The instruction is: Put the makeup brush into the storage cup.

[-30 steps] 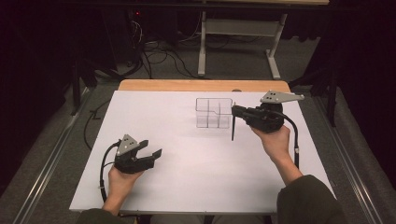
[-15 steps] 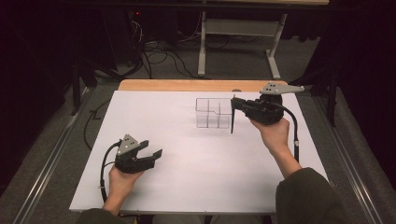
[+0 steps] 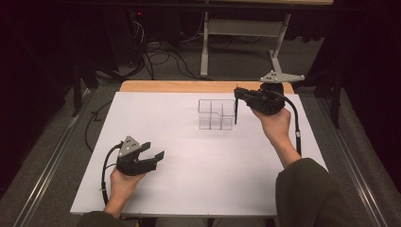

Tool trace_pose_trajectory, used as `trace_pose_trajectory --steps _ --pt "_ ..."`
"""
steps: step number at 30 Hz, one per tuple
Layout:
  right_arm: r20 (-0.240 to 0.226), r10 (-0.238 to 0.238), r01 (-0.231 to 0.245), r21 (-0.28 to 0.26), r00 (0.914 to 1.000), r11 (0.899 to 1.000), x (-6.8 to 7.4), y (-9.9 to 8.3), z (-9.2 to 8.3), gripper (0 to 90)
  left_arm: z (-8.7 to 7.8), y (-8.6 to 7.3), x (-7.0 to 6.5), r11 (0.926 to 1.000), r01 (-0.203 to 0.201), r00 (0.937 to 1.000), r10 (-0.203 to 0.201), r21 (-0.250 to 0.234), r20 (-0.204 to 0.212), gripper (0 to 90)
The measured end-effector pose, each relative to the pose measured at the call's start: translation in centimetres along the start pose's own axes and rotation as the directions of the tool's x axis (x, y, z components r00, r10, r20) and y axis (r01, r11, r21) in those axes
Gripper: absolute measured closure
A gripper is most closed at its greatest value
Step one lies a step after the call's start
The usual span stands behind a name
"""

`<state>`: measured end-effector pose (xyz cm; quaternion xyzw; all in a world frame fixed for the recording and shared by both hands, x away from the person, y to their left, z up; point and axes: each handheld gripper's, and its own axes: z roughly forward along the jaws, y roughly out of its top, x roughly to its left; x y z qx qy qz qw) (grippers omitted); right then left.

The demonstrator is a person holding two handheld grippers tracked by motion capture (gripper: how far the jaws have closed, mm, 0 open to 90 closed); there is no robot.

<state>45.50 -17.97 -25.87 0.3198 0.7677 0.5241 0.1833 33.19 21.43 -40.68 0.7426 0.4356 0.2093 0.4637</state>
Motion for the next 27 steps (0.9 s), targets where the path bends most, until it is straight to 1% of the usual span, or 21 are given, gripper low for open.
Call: trace_pose_trajectory --steps 2,5,13,18,21,22,27 --pt "0.005 0.001 -0.001 -0.004 1.0000 1.000 -0.2 0.0 0.3 86.3 0.0 0.0 0.0 1.0000 -0.002 1.0000 0.002 0.001 0.000 34.5" --pt "0.026 0.006 -0.006 0.001 0.9996 1.000 -0.4 0.1 0.8 86.3 0.0 0.0 -0.1 1.0000 -0.003 1.0000 0.003 -0.004 0.001 34.5" --pt "0.046 0.015 -0.015 -0.006 0.9988 1.000 -0.9 0.2 1.9 86.2 0.0 0.0 -0.1 1.0000 -0.003 1.0000 0.003 -0.004 0.001 34.6" --pt "0.057 0.022 -0.022 0.003 0.9982 1.000 -1.1 0.0 2.4 86.2 0.0 0.0 -0.1 1.0000 -0.003 1.0000 0.003 -0.004 0.002 34.5" --pt "0.060 0.013 -0.013 0.001 0.9981 1.000 -1.0 0.1 2.6 86.2 0.0 0.0 0.0 1.0000 -0.004 1.0000 0.004 -0.002 -0.001 34.6" --pt "0.060 0.004 -0.004 -0.003 0.9982 1.000 -1.0 0.1 2.7 86.2 0.0 0.0 0.0 1.0000 -0.003 1.0000 0.003 -0.003 -0.001 34.6" --pt "0.070 0.003 -0.003 -0.004 0.9975 1.000 -1.0 0.3 3.1 86.2 -0.1 0.0 -0.1 1.0000 -0.005 1.0000 0.005 -0.004 -0.002 34.6"
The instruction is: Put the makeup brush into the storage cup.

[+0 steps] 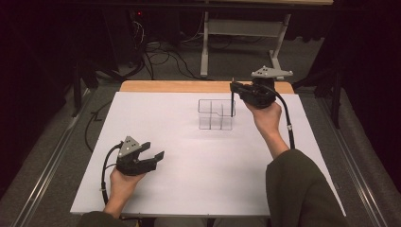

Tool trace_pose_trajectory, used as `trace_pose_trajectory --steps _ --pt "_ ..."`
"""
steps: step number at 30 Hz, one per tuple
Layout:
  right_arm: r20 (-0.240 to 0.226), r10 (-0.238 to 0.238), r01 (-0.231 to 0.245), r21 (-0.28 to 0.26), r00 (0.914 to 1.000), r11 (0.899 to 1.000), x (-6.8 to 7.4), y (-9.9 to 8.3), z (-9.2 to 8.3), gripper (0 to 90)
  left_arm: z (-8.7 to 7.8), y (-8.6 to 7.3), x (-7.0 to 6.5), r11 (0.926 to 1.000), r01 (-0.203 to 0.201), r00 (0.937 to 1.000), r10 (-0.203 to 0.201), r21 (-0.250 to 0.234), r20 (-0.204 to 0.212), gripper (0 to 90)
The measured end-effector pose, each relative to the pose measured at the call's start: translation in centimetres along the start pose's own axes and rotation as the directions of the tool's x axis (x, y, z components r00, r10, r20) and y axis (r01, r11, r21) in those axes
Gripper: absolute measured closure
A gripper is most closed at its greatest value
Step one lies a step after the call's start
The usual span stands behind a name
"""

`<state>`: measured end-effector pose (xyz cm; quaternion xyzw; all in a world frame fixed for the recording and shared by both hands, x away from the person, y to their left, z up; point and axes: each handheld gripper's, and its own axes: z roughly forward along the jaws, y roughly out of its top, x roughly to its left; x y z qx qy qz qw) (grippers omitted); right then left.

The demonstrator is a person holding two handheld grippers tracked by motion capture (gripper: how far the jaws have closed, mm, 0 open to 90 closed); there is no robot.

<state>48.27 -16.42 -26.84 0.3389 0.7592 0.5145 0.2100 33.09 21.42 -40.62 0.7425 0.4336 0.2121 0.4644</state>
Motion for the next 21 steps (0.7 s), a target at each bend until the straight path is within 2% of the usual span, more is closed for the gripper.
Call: trace_pose_trajectory --steps 10,16,21 --pt "0.020 0.006 -0.006 -0.002 0.9998 1.000 -0.2 0.2 0.8 86.1 -0.3 0.0 0.1 0.9998 0.006 0.9999 -0.006 -0.018 -0.012 35.0" --pt "0.030 -0.012 0.012 0.017 0.9995 1.000 0.0 0.1 1.6 86.1 -0.2 0.0 0.2 0.9999 0.001 0.9999 -0.002 -0.014 -0.010 34.9" --pt "0.042 -0.008 0.006 0.035 0.9991 0.999 -0.1 -0.1 1.9 86.0 -0.2 0.0 0.2 0.9999 0.002 0.9999 -0.002 -0.014 -0.011 34.9"
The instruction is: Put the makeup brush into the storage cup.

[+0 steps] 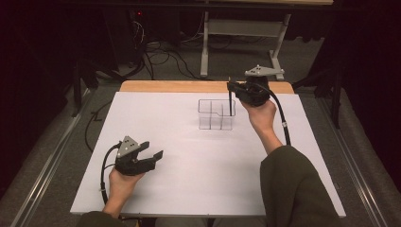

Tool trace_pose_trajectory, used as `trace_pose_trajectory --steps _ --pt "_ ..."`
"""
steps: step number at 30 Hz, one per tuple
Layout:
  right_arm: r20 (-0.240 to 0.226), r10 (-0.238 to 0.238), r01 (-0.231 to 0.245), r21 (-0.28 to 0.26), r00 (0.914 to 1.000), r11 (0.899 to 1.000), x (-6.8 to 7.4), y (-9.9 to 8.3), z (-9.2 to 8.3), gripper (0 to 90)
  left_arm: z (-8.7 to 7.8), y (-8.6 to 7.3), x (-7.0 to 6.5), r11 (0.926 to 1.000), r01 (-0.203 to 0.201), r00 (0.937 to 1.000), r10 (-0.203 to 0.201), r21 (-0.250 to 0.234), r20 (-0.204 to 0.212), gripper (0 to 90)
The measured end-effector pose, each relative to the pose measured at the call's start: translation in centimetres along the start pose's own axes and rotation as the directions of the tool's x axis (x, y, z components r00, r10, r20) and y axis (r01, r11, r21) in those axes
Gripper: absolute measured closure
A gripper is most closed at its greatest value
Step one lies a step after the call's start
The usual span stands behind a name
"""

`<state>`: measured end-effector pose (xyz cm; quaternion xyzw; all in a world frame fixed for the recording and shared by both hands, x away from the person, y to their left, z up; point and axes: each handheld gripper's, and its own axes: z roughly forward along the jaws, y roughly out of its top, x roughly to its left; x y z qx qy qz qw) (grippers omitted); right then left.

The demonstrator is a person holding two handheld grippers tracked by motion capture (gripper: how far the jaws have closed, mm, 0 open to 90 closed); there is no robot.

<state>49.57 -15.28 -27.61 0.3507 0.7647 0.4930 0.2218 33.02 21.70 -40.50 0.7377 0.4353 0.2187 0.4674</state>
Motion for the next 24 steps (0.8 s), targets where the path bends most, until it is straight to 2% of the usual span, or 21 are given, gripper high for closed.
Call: trace_pose_trajectory --steps 16,24 --pt "0.030 -0.012 0.013 -0.007 0.9995 1.000 -0.05 0.29 0.13 86.0 0.02 0.00 -0.03 1.0000 0.000 1.0000 0.000 0.003 -0.001 34.9" --pt "0.039 -0.020 0.019 0.032 0.9991 0.999 -0.08 -0.14 0.70 85.9 0.00 -0.01 -0.02 1.0000 -0.001 1.0000 0.001 0.002 0.000 34.8"
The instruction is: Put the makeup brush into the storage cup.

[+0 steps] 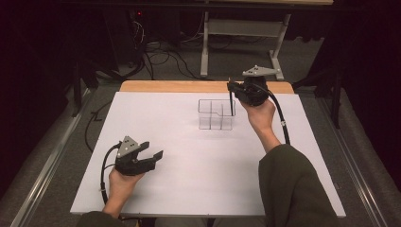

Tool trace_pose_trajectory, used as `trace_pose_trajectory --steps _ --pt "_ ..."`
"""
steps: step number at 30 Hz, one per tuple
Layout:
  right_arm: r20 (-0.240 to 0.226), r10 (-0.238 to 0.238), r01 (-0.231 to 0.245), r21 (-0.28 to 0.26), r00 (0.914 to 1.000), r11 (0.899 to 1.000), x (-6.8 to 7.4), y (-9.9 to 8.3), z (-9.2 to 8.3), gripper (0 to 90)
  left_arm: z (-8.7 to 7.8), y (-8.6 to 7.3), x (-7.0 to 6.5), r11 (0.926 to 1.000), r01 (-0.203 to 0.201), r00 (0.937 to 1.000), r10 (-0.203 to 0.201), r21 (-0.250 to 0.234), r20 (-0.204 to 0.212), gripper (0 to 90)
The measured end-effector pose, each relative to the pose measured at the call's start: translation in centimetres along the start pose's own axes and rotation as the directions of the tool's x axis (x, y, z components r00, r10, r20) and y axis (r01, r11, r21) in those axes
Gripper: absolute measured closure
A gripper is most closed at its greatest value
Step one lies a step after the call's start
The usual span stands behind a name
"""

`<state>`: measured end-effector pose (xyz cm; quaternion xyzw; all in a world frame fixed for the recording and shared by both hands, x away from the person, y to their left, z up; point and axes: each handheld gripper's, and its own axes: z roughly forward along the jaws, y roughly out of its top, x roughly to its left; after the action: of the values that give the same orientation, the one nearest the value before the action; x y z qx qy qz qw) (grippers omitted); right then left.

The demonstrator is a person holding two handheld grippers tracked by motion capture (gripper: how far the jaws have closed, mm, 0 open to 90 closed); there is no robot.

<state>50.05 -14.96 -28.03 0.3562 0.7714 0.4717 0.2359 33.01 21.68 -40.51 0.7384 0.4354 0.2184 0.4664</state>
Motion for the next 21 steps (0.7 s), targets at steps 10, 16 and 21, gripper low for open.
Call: trace_pose_trajectory --steps 10,16,21 --pt "0.001 -0.001 0.001 0.026 1.0000 1.000 -0.09 -0.19 0.19 85.7 0.00 0.00 -0.01 1.0000 -0.001 1.0000 0.001 -0.001 -0.001 34.9" --pt "-0.006 0.000 0.001 0.043 1.0000 0.999 -0.03 -0.32 0.40 85.1 -0.06 0.02 0.07 1.0000 0.006 1.0000 -0.006 0.006 0.000 35.2" --pt "-0.040 0.015 -0.012 0.064 0.9991 0.998 -0.42 -0.50 0.67 57.4 -0.08 0.03 0.11 0.9999 0.011 0.9999 -0.011 0.003 -0.002 35.3"
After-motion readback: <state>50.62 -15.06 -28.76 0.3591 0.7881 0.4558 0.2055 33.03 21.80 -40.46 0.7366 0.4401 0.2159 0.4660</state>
